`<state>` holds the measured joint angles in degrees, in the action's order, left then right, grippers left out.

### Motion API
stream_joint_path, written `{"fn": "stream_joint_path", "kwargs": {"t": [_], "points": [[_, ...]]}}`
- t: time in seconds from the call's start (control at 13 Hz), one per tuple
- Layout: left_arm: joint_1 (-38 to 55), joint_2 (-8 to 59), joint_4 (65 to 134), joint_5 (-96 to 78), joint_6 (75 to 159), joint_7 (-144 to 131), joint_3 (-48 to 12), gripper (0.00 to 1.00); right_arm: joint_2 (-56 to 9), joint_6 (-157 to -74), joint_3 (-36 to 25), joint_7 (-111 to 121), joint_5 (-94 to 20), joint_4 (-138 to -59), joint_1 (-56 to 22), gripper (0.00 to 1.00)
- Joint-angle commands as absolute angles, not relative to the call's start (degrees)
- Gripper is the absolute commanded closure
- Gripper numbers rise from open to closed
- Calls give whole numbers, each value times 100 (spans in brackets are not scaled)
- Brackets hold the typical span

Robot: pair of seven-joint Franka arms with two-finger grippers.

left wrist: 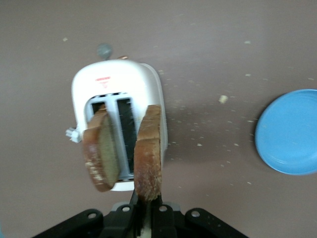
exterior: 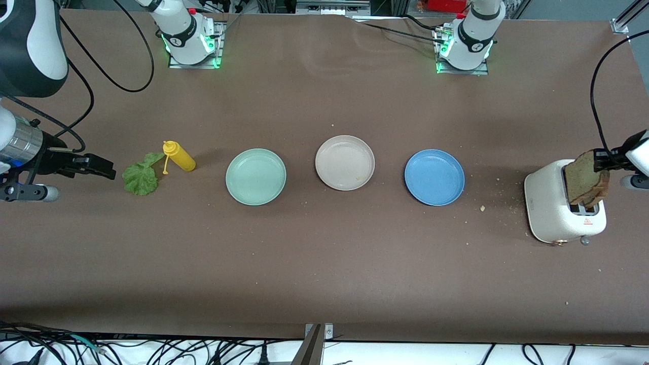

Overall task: Make sandwich in beige plate with both arms
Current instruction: 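Carry the toast slice with the left gripper to the beige plate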

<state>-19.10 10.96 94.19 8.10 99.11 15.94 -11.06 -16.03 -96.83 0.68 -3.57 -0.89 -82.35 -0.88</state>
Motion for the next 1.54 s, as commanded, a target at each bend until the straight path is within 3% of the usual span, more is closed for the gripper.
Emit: {"fn": "stream_joint_path", "kwargs": {"t": [0.0,0.38,0.77,1.0,1.46], "points": [[-1898,1107,9053,635,9370,1652,-1562,100,-1547,-9677,79,-386,-176,-8297,-61,0],[-1601,1326,9070,-657,9325,1442,-2258,100,-1547,-9712,79,-290,-176,-8297,-18,0],[-722,2204,9026,-2624,9439,423,-2259,100,-1573,-9729,79,-290,-176,-8297,-26,0],[-502,3012,9026,-4172,9948,510,-2259,100,-1573,-9729,79,-308,-176,-8297,-35,0],[-167,4050,9061,-4755,10371,1931,-2259,100,-1573,-9729,79,-299,-176,-8297,-35,0]]}}
